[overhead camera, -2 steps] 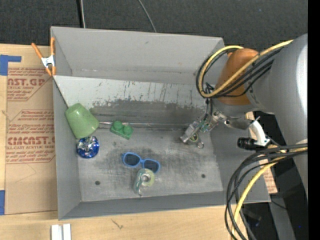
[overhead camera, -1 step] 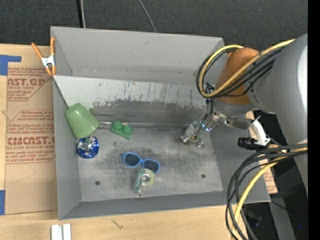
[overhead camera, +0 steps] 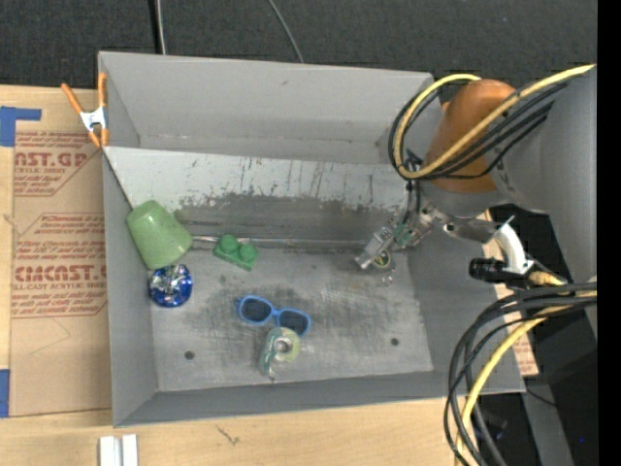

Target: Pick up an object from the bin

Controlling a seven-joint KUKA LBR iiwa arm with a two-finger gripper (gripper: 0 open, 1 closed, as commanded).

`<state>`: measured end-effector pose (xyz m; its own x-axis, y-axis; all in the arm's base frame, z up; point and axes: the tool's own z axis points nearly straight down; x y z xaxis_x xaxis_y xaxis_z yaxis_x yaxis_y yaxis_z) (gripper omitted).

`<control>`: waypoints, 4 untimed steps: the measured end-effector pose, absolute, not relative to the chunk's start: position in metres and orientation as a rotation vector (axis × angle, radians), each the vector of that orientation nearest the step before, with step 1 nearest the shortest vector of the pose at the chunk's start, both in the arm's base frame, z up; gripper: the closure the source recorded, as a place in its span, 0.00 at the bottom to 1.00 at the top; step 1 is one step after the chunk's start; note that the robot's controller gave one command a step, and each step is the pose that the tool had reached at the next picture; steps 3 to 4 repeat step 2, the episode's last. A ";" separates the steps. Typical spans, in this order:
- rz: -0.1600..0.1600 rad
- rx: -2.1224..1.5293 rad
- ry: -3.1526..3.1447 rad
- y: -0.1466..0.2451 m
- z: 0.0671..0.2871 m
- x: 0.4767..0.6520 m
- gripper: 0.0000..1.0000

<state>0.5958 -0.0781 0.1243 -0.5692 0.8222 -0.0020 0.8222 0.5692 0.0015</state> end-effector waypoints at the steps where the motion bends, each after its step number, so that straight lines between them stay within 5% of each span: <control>1: 0.000 1.456 2.782 -0.078 0.136 0.596 1.00; 4: 0.000 1.455 2.782 -0.078 0.150 0.596 1.00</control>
Offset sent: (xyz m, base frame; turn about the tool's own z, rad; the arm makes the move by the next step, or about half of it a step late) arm 0.0000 0.0002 0.0123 0.0000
